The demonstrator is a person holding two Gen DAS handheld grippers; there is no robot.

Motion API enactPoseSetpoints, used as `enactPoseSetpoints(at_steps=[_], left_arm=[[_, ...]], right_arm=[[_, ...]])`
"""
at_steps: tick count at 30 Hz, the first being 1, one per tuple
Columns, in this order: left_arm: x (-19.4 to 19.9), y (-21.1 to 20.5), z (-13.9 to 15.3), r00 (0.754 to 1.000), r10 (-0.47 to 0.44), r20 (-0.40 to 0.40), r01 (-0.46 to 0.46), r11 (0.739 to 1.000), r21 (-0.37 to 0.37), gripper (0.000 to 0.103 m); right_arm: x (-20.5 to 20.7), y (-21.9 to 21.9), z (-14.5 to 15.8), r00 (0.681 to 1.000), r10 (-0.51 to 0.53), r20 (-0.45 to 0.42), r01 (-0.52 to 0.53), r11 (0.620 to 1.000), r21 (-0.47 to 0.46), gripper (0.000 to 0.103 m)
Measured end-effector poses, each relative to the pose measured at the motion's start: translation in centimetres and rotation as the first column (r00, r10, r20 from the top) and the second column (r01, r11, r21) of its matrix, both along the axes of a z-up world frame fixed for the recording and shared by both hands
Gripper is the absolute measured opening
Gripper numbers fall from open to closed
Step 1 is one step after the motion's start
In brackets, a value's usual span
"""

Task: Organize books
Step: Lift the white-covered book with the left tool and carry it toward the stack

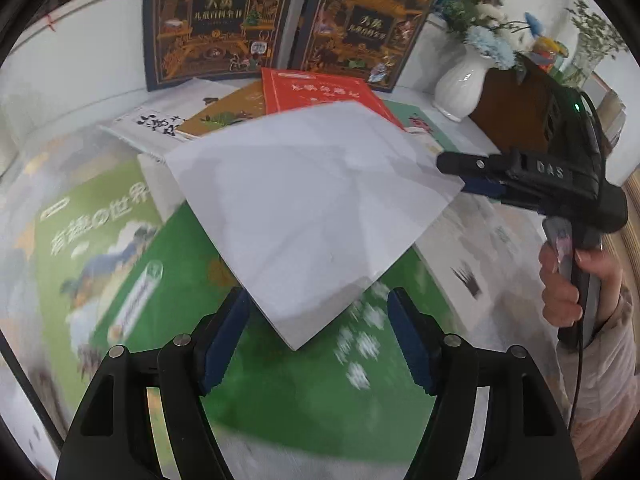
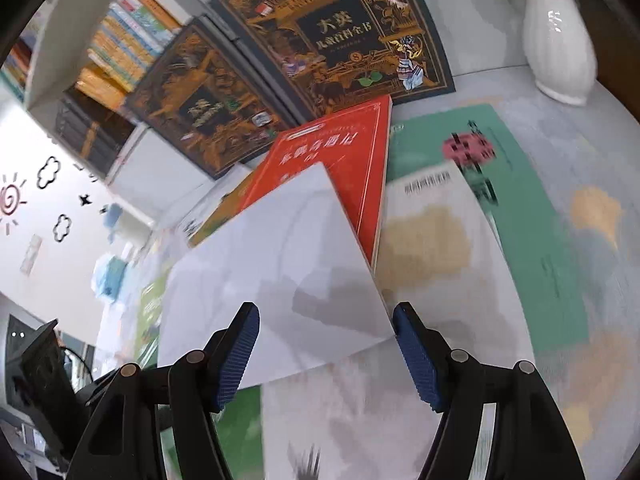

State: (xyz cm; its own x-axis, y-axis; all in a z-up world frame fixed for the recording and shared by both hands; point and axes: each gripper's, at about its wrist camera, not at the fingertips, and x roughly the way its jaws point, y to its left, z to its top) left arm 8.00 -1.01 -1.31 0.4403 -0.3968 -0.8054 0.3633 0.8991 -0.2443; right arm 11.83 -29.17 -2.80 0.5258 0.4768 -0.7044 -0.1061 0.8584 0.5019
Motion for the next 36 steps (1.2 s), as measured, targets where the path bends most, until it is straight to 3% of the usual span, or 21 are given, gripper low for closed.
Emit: enactPoseSetpoints(at_steps=[4, 6, 9, 11, 13, 15, 17, 21, 24, 26, 30, 34, 36], left_arm=[[-5.0, 0.5, 3.0, 0.999, 0.004, 0.049, -0.001, 0.998, -0.055, 0.069], [-8.1, 0.6, 5.7, 0.994, 0.002, 0.112, 0.007, 0.997, -0.083, 0.069], [-11.8, 1.0, 10.3, 0.971, 0.018, 0.237, 0.011, 0.993, -0.119, 0.069], [-12.5, 1.5, 12.2, 0.959, 0.051, 0.279, -0.025, 0.995, -0.097, 0.069], [-11.8, 2.3, 12.0, 0.961, 0.087, 0.263, -0.062, 0.993, -0.103, 0.069], [-10.5, 3.2, 10.4, 0.967, 0.127, 0.220, -0.112, 0.990, -0.082, 0.068], [-9.1, 3.8, 8.3, 0.967, 0.153, 0.202, -0.154, 0.988, -0.014, 0.067], [-7.1, 4.7, 4.9, 0.987, 0.101, 0.122, -0.102, 0.995, 0.004, 0.066], [-5.7, 3.7, 3.5, 0.994, 0.037, 0.104, -0.042, 0.998, 0.053, 0.066], [-4.4, 2.9, 2.4, 0.998, 0.031, 0.052, -0.033, 0.999, 0.040, 0.066], [-3.2, 0.9, 1.0, 0.999, -0.018, 0.036, 0.015, 0.998, 0.060, 0.066], [-3.0, -0.5, -1.1, 0.999, -0.046, -0.027, 0.049, 0.994, 0.103, 0.068], [-3.5, -0.5, -1.5, 0.999, -0.047, -0.004, 0.048, 0.993, 0.108, 0.068]], right_arm=[[-5.8, -0.9, 3.0, 0.998, 0.012, 0.067, -0.016, 0.998, 0.060, 0.068], [-9.9, -1.6, 6.2, 0.990, 0.013, 0.143, -0.027, 0.995, 0.091, 0.068], [-14.3, -1.3, 11.5, 0.964, 0.034, 0.265, -0.051, 0.997, 0.058, 0.068], [-15.2, -0.4, 13.4, 0.961, 0.050, 0.272, -0.061, 0.998, 0.031, 0.068], [-14.1, 1.6, 13.8, 0.960, 0.104, 0.261, -0.123, 0.991, 0.057, 0.066], [-12.3, 3.9, 12.7, 0.970, 0.115, 0.213, -0.127, 0.991, 0.041, 0.065], [-10.2, 5.7, 11.0, 0.980, 0.092, 0.178, -0.091, 0.996, -0.017, 0.063], [-8.8, 5.4, 6.8, 0.997, 0.071, 0.042, -0.075, 0.992, 0.098, 0.062], [-11.9, 4.7, 5.1, 0.998, 0.060, -0.003, -0.060, 0.998, 0.030, 0.062], [-14.3, 4.5, 4.0, 0.996, 0.080, -0.047, -0.080, 0.997, 0.000, 0.062], [-19.8, 4.6, 2.4, 0.986, 0.138, -0.096, -0.141, 0.990, -0.027, 0.062], [-23.8, 5.6, 0.3, 0.962, 0.214, -0.169, -0.225, 0.973, -0.049, 0.062], [-24.4, 6.1, -1.2, 0.947, 0.237, -0.217, -0.257, 0.964, -0.067, 0.062]])
